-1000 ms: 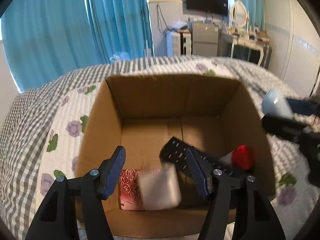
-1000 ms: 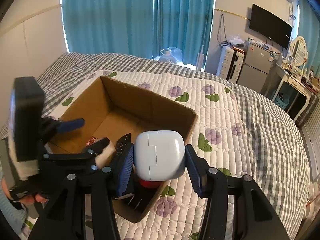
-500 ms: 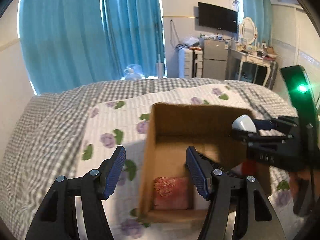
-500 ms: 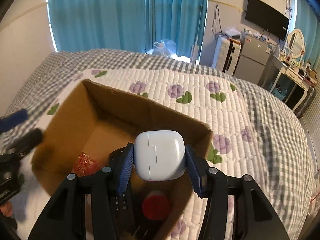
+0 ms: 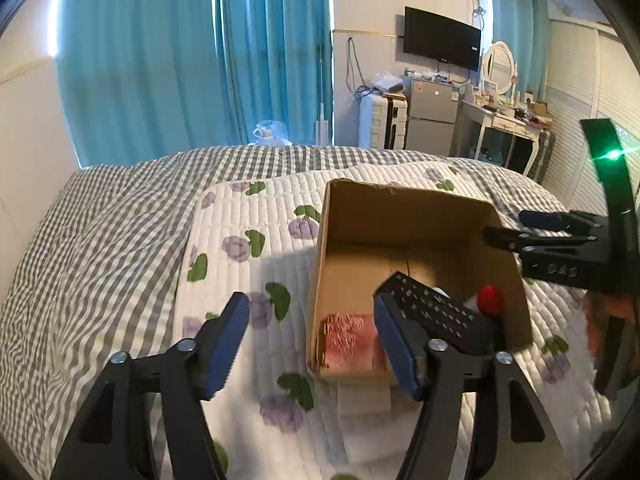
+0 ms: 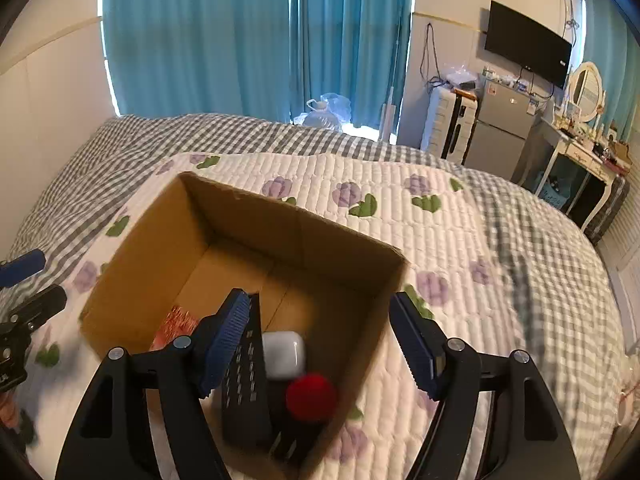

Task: Organize rigid objects
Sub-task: 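Lower the charger and blue case into the box and open both tools, then grasp the white hair dryer with the right tool and lift it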

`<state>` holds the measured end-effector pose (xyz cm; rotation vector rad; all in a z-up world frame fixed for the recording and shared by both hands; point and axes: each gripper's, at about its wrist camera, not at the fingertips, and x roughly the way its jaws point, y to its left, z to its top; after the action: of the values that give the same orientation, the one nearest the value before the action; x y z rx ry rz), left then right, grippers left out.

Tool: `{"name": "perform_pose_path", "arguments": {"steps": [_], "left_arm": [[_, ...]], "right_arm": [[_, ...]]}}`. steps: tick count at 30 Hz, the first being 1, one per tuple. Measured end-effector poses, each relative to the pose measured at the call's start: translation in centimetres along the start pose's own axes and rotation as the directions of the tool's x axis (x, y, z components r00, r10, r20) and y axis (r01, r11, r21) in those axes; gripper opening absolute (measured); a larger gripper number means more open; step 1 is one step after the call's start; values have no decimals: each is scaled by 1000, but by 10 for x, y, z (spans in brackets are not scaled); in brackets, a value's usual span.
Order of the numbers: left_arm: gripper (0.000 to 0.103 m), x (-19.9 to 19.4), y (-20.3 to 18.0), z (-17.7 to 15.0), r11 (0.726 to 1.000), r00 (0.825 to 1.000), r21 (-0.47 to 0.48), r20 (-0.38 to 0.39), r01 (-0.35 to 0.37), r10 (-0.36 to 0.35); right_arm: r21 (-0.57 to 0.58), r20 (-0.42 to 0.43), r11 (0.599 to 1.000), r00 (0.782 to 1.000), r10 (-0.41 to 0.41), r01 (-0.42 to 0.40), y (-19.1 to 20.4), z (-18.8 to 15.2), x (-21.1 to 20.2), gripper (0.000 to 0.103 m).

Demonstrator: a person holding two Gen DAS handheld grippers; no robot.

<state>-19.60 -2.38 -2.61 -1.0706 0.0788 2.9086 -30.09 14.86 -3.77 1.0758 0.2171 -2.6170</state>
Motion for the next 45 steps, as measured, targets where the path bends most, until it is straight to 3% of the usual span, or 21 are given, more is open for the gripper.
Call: {"name": "perform_pose_path", "arguments": {"steps": [4, 9, 15, 19, 24, 30, 35, 39, 45], "left_arm": [[77, -26, -2, -15, 1000, 1000, 8, 8, -12, 12], [91, -51, -8, -36, 999, 1000, 29, 17, -13, 12], [97, -53, -6, -63, 1000, 1000, -28, -14, -7, 7], [98, -40, -3, -85, 999, 999, -50, -34, -22, 20], [99, -26, -3, -102, 996, 994, -7, -66, -91, 90], [99, -23, 8, -112, 995, 992, -28, -78, -100, 98], [99, -20, 18, -113, 993, 991, -68, -92, -101, 94], [99, -18, 24, -114, 991, 991, -93, -105, -96, 86], [99, -17, 25, -114, 991, 990, -94, -110, -97, 86]], "right_arm": [[-26, 9, 1000, 1000, 5, -5, 8, -14, -40, 73], [-56, 69, 998, 998, 4, 0, 23, -47, -90, 78], [-63, 76, 996, 995, 63, -58, 43, -82, -105, 90], [-142, 49, 987, 995, 85, -77, 67, -110, -94, 91], [-202, -63, 963, 984, 167, -177, 94, -137, -61, 91], [-317, -137, 927, 977, 166, -202, 124, -145, -21, 91], [-412, -151, 890, 977, 147, -198, 142, -146, 7, 91], [-432, -175, 879, 975, 141, -204, 148, -146, 28, 91], [-445, -175, 879, 979, 101, -170, 154, -146, 46, 78]]}}
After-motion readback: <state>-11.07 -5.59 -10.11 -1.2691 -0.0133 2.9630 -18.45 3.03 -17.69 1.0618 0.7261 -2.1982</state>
